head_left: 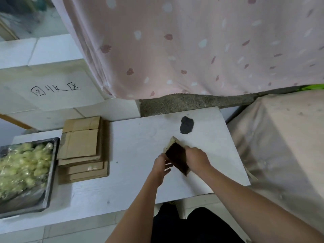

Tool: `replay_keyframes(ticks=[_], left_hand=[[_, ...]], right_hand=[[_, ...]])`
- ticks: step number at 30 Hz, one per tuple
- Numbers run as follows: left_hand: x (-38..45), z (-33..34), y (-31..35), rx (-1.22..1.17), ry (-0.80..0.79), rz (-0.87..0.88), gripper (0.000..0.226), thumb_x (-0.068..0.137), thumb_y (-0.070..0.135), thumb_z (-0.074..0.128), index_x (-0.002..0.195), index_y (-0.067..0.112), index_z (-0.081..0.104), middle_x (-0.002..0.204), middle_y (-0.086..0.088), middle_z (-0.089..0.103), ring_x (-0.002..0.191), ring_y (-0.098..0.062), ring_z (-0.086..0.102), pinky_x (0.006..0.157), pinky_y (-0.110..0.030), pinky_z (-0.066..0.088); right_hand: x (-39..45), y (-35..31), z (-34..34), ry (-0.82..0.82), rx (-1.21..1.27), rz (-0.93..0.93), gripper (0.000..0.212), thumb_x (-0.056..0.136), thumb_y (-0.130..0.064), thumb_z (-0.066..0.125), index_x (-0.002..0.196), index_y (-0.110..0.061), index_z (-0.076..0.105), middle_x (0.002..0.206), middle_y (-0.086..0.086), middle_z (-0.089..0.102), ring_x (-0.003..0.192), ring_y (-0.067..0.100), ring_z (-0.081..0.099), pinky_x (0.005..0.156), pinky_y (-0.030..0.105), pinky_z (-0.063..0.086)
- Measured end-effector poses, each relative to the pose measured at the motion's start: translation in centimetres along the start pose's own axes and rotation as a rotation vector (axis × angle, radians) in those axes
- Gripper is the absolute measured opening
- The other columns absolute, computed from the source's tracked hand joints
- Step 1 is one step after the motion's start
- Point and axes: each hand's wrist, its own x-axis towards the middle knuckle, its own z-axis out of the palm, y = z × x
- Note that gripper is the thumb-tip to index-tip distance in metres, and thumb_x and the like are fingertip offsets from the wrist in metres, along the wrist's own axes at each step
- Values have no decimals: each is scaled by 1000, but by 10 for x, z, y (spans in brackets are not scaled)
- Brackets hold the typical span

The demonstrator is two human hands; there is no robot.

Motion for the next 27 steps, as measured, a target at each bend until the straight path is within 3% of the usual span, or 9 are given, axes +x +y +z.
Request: replay_keyframes(ticks=[4, 6, 9, 12, 15, 19, 21, 23, 27], left_hand=[[6, 23, 26, -220, -110, -40, 46, 95, 50, 44, 102, 9, 62, 108, -14, 69, 104, -29, 66, 95, -46, 54], [8, 37, 38, -180, -130, -69, 58, 91, 66, 49, 104, 11, 60, 113, -15, 67, 106, -31, 66, 94, -48, 55], [10, 56, 49, -89, -132, -72, 68, 79, 69, 64, 120, 16, 57, 120, -13, 64, 108, -31, 64, 87, -43, 59], [11, 76, 51, 29, -44, -28, 77, 72, 62, 77, 127, 13, 53, 116, -10, 63, 105, -28, 64, 78, -38, 60], [13, 94, 43, 174, 99, 139, 75, 69, 52, 84, 123, 8, 56, 106, -6, 66, 95, -21, 66, 66, -32, 59], [8, 118, 28, 566, 205, 409, 75, 69, 41, 85, 127, 19, 42, 117, -1, 57, 108, -23, 59, 85, -44, 59], [7, 134, 23, 820, 229, 502, 75, 69, 38, 83, 129, 20, 42, 119, 0, 56, 108, -23, 57, 86, -43, 56], [6, 152, 17, 1031, 248, 564, 83, 66, 43, 83, 135, 21, 42, 123, -1, 56, 110, -25, 56, 91, -41, 51], [11, 183, -11, 1276, 219, 728, 92, 67, 44, 81, 145, 21, 40, 138, 0, 53, 127, -24, 48, 112, -37, 31]], right_hand=[[7, 33, -22, 122, -123, -49, 61, 89, -3, 55, 147, -10, 36, 137, 12, 55, 117, 30, 60, 84, 35, 50], [6, 50, -28, 171, -156, -128, 75, 93, 1, 52, 158, -13, 17, 162, 9, 26, 146, 25, 32, 105, 32, 41], [1, 75, -32, 210, -182, -268, 76, 97, 5, 42, 160, -17, 6, 167, 3, 7, 154, 20, 5, 119, 28, 22], [1, 94, -31, 189, -170, -318, 73, 99, 2, 41, 160, -18, 5, 167, 1, 7, 154, 19, 6, 120, 30, 25], [1, 117, -27, 93, -60, -326, 63, 104, -31, 45, 159, -20, 16, 165, 1, 21, 148, 22, 25, 116, 33, 32], [-8, 154, -29, 104, 230, -281, 58, 95, -51, 57, 143, -22, 42, 136, 3, 56, 123, 22, 53, 97, 32, 46], [-10, 170, -32, 260, 287, -302, 59, 89, -46, 68, 135, -20, 43, 132, 2, 51, 118, 22, 53, 93, 30, 45], [-11, 183, -37, 326, 283, -338, 79, 78, -43, 79, 141, -20, 37, 140, 3, 36, 124, 22, 45, 96, 29, 41], [-11, 204, -38, 132, 206, -418, 105, 80, -37, 76, 158, -21, 8, 161, 2, 10, 145, 23, 20, 115, 35, 27]])
